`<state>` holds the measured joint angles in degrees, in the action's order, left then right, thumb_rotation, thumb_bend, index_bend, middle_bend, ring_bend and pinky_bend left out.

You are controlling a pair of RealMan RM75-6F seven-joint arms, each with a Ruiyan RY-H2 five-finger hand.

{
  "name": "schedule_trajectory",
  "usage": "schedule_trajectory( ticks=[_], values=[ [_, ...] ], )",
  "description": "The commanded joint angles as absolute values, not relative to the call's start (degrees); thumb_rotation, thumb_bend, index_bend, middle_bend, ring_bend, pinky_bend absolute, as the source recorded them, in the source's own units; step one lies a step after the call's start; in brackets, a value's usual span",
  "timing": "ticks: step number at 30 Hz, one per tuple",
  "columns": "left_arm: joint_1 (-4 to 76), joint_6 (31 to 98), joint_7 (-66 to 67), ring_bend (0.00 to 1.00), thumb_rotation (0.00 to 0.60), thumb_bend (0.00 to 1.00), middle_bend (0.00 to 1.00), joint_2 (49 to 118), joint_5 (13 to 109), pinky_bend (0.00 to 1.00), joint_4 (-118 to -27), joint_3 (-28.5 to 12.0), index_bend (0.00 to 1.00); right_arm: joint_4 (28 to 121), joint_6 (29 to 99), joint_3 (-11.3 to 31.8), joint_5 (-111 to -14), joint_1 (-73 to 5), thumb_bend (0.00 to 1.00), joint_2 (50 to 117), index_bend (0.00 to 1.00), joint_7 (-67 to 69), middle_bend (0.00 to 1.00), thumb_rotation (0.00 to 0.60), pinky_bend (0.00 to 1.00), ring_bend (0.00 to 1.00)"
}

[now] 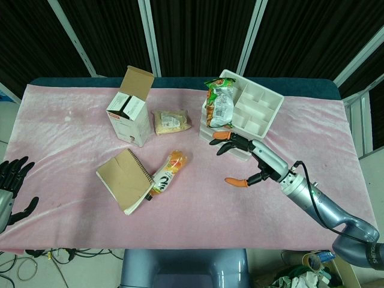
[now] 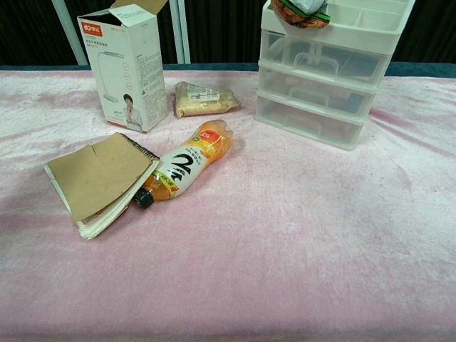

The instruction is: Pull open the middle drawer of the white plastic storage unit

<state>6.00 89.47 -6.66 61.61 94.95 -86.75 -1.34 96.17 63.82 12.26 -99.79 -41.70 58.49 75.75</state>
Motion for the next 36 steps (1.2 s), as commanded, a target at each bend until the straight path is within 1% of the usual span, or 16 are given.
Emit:
schedule_trajectory(
  ticks=[1,6,14,24,27,29,30,32,34,36],
  values=[
    [6.0,88.9,-6.4,0.00,0.600,0.35,0.01,61.5,94.2,0.00,-86.9,-1.2,0.06,96.2,63.9,12.0,-99.0,-42.1,0.15,58.7,0.17,75.2,0.20,0.600,0.26,0.30],
    [6.0,87.0,-5.7,0.00,0.600,0.35,0.02,60.7,92.6,0.00,-88.4,-0.7,0.06,95.9,63.5,11.8,-96.6,-42.6,0.15,59.1,0.17,74.1,0.20,0.600,0.26,0.30],
    [5.9,86.6,-4.8,0.00,0.600,0.35,0.02,60.6,91.5,0.00,-89.4,-0.8,0.07,95.4,62.1,11.8,-92.0,-42.8,0.15,59.3,0.17,72.4,0.21,0.600,0.26,0.31],
    [5.3,87.2,-4.1,0.00,0.600,0.35,0.02,60.5,91.0,0.00,-89.7,-0.6,0.07,97.7,65.2,11.1,-93.1,-41.7,0.15,59.0,0.17,70.3,0.21,0.600,0.26,0.31],
    [5.4,86.8,-4.5,0.00,0.600,0.35,0.02,60.4,90.5,0.00,-89.8,-0.8,0.07,98.4,64.9,10.4,-93.0,-41.4,0.15,58.8,0.17,68.3,0.21,0.600,0.26,0.31],
    [5.6,86.5,-4.5,0.00,0.600,0.35,0.02,60.4,90.3,0.00,-89.9,-0.8,0.07,99.1,64.5,10.1,-92.3,-41.1,0.15,58.7,0.17,66.7,0.23,0.600,0.27,0.33],
    [5.6,86.3,-4.3,0.00,0.600,0.35,0.02,60.4,90.2,0.00,-89.9,-0.7,0.07,99.7,64.1,9.8,-91.7,-40.9,0.15,58.6,0.17,65.6,0.24,0.600,0.28,0.35],
    [5.6,86.2,-3.9,0.00,0.600,0.35,0.02,60.5,90.1,0.00,-90.0,-0.7,0.07,100.7,63.5,9.2,-90.6,-40.3,0.15,58.6,0.17,63.5,0.29,0.600,0.35,0.40],
    [5.5,86.5,-3.6,0.00,0.600,0.35,0.02,60.6,90.0,0.00,-90.1,-0.9,0.07,101.7,63.0,8.4,-89.6,-39.6,0.16,59.3,0.17,60.5,0.36,0.600,0.50,0.46],
    [5.3,86.7,-3.6,0.00,0.600,0.35,0.02,60.6,89.9,0.00,-90.2,-0.9,0.07,102.3,62.3,7.2,-89.6,-39.1,0.17,60.1,0.17,58.1,0.40,0.600,0.62,0.50]
  ],
)
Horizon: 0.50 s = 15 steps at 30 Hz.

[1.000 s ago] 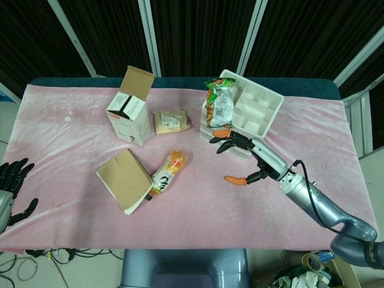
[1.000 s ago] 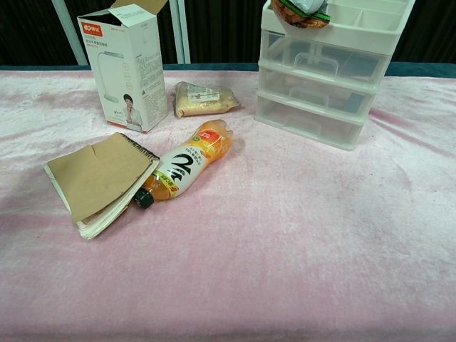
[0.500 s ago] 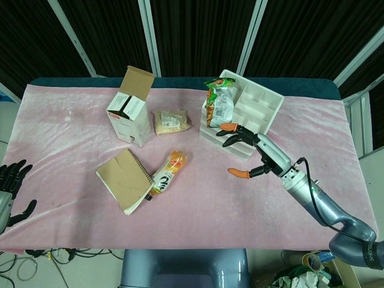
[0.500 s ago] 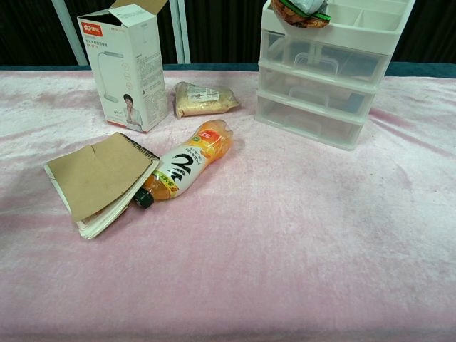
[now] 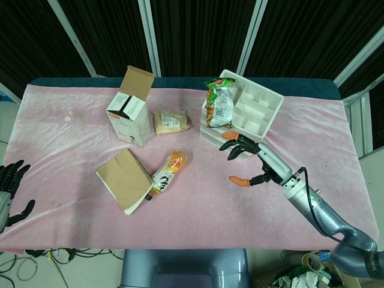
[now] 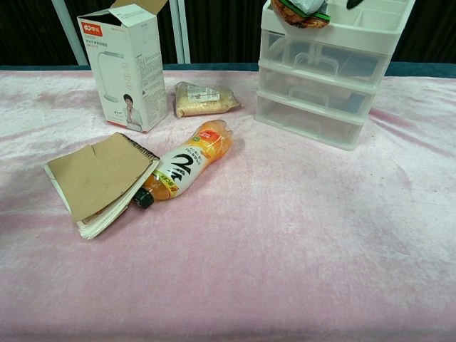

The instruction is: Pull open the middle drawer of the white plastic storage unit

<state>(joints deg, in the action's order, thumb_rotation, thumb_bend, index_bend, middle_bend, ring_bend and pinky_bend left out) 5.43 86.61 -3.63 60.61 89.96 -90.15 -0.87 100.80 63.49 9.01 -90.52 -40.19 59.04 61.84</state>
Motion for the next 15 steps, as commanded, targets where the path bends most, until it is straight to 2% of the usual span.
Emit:
schedule_trajectory(
  ticks=[1,4,7,15],
  values=[
    [5.3,86.8,-3.7,0.00,0.600,0.35,0.02,60.6,89.9,0.00,-90.2,-0.9,0.07,102.4,62.0,6.8,-89.8,-39.0,0.18,60.3,0.17,57.4,0.43,0.600,0.67,0.52],
    [5.0,87.2,-3.9,0.00,0.600,0.35,0.02,60.6,89.9,0.00,-90.3,-0.9,0.07,102.2,60.7,5.1,-90.1,-38.6,0.19,62.1,0.15,54.6,0.51,0.600,0.75,0.59],
    [4.8,87.6,-3.8,0.00,0.600,0.35,0.02,60.7,89.9,0.00,-90.2,-0.9,0.07,101.1,57.8,4.3,-88.3,-39.0,0.20,64.8,0.12,51.6,0.58,0.600,0.77,0.65],
    [5.0,87.1,-3.5,0.00,0.600,0.35,0.02,60.7,89.6,0.00,-90.2,-1.0,0.07,95.3,51.8,6.4,-79.3,-41.1,0.22,72.8,0.07,44.0,0.76,0.600,0.85,0.81]
  ],
)
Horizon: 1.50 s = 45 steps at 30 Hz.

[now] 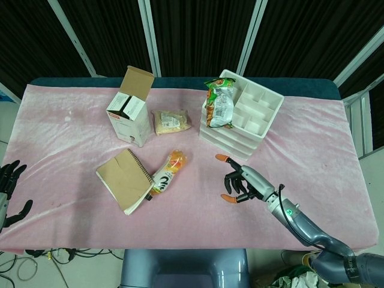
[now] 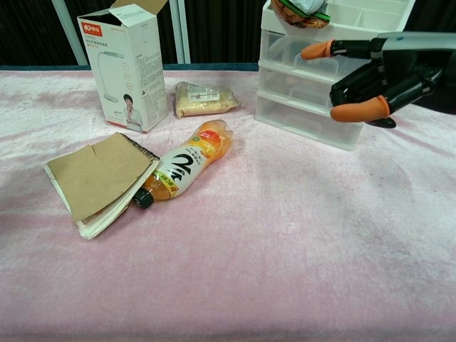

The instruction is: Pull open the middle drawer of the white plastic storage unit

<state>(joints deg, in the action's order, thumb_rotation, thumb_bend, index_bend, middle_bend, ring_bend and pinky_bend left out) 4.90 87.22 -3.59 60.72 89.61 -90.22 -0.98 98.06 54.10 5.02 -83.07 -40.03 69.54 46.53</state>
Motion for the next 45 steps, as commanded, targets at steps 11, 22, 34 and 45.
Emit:
schedule_trajectory(
  ticks=[11,22,34,45],
  values=[
    [4.9,86.9,-3.3,0.00,0.600,0.35,0.02,60.6,89.3,0.00,-90.5,-1.0,0.07,88.0,46.1,11.9,-68.7,-43.9,0.36,80.3,0.01,40.5,0.80,0.600,0.87,0.84],
    [4.9,86.7,-3.0,0.00,0.600,0.35,0.02,60.5,89.3,0.00,-90.6,-0.9,0.07,82.9,46.4,15.8,-60.9,-44.5,0.39,87.0,0.00,36.3,0.80,0.600,0.87,0.84],
    [4.8,86.6,-3.1,0.00,0.600,0.35,0.02,60.4,89.1,0.00,-90.7,-0.9,0.07,81.0,47.3,19.3,-54.8,-43.4,0.41,91.1,0.00,32.3,0.80,0.600,0.87,0.84],
    [4.9,86.2,-2.8,0.00,0.600,0.35,0.02,60.4,88.8,0.00,-90.8,-1.0,0.07,79.2,47.2,20.7,-54.7,-42.5,0.45,93.1,0.00,31.0,0.80,0.600,0.87,0.84]
  ],
)
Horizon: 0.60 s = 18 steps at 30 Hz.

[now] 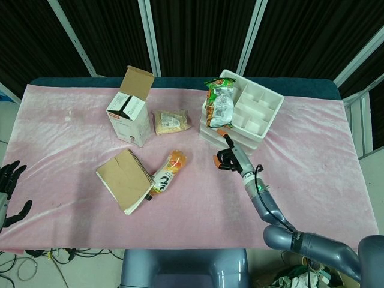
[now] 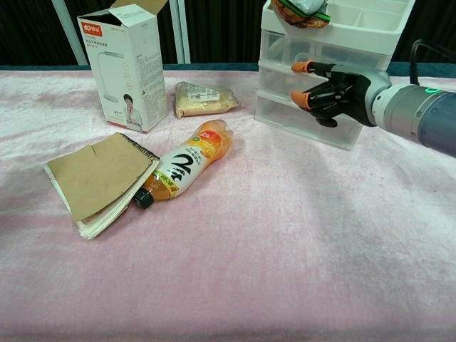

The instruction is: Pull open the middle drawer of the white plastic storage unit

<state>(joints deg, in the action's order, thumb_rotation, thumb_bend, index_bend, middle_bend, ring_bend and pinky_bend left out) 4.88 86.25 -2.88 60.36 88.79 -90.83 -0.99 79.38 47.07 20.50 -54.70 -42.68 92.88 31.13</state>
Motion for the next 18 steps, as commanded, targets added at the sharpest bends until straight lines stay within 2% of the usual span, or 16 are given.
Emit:
schedule_trajectory(
  ticks=[1,18],
  values=[
    [4.9,86.2,-2.8,0.00,0.600,0.35,0.02,60.4,88.8,0.00,-90.8,-1.0,0.07,78.9,47.3,20.9,-54.7,-42.4,0.46,93.4,0.00,30.9,0.80,0.600,0.87,0.84],
    [4.8,85.8,-2.2,0.00,0.600,0.35,0.02,60.3,88.4,0.00,-91.1,-0.9,0.07,77.6,48.3,22.6,-55.2,-40.1,0.48,95.6,0.00,31.3,0.80,0.600,0.87,0.84]
  ],
)
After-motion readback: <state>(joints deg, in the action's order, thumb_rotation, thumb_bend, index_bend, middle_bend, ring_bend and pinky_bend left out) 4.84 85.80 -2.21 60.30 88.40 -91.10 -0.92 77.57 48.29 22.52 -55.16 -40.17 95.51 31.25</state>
